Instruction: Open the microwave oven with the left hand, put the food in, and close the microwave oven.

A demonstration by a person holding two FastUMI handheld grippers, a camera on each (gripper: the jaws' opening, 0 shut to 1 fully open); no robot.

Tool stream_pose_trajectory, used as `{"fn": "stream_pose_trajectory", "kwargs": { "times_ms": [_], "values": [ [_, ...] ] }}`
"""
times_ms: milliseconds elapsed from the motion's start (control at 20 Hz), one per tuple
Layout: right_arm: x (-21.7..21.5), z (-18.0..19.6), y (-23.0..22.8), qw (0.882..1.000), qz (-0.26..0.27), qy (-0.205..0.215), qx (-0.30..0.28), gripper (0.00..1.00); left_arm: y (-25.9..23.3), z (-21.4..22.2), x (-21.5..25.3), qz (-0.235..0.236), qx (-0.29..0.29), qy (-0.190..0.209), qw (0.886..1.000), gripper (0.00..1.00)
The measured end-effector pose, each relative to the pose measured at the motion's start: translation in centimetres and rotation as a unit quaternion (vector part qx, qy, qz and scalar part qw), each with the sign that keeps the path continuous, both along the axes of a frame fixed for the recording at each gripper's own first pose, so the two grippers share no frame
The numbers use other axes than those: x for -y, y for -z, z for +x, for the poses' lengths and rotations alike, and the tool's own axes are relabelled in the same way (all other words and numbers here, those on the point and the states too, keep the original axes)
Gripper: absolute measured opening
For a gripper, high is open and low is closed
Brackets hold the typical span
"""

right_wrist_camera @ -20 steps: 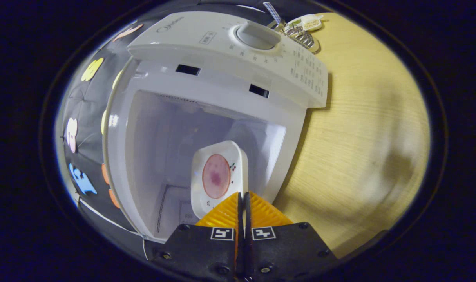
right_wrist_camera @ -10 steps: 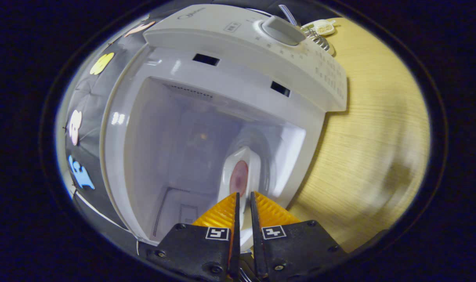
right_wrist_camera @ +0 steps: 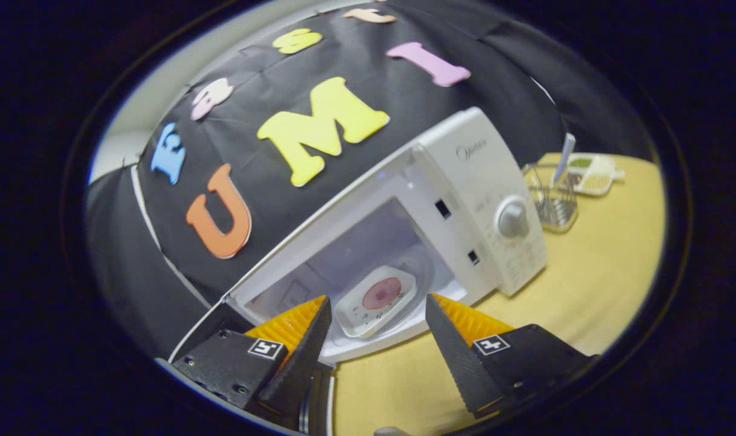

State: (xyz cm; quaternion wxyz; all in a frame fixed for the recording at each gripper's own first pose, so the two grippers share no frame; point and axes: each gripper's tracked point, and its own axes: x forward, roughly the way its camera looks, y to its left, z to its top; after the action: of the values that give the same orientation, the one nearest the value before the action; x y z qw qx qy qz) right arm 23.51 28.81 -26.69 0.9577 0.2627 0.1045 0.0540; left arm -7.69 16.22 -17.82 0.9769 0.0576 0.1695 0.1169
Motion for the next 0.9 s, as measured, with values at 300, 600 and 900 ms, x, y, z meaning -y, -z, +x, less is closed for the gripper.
{"fn": "stream_pose_trajectory", "kwargs": {
  "times_ms": [300, 600, 900],
  "values": [
    [7.4, -7.6, -6.7, 0.987, -0.150, -0.054, 0.010, 1.00, -1.8, 1.3, -3.0, 0.029, 0.029, -0.003, 0.999, 0.95],
    [16.9, -12.7, -12.8, 0.971, -0.237, -0.022, 0.006, 0.91, 1.3, 2.6, -4.2, -0.032, 0.029, 0.024, 0.999, 0.71],
    [21.1, -18.1, -17.5, 0.965, -0.260, -0.003, 0.019, 1.00, 4.2, 4.0, -7.0, -0.037, 0.036, 0.011, 0.999, 0.02]
  ]
}}
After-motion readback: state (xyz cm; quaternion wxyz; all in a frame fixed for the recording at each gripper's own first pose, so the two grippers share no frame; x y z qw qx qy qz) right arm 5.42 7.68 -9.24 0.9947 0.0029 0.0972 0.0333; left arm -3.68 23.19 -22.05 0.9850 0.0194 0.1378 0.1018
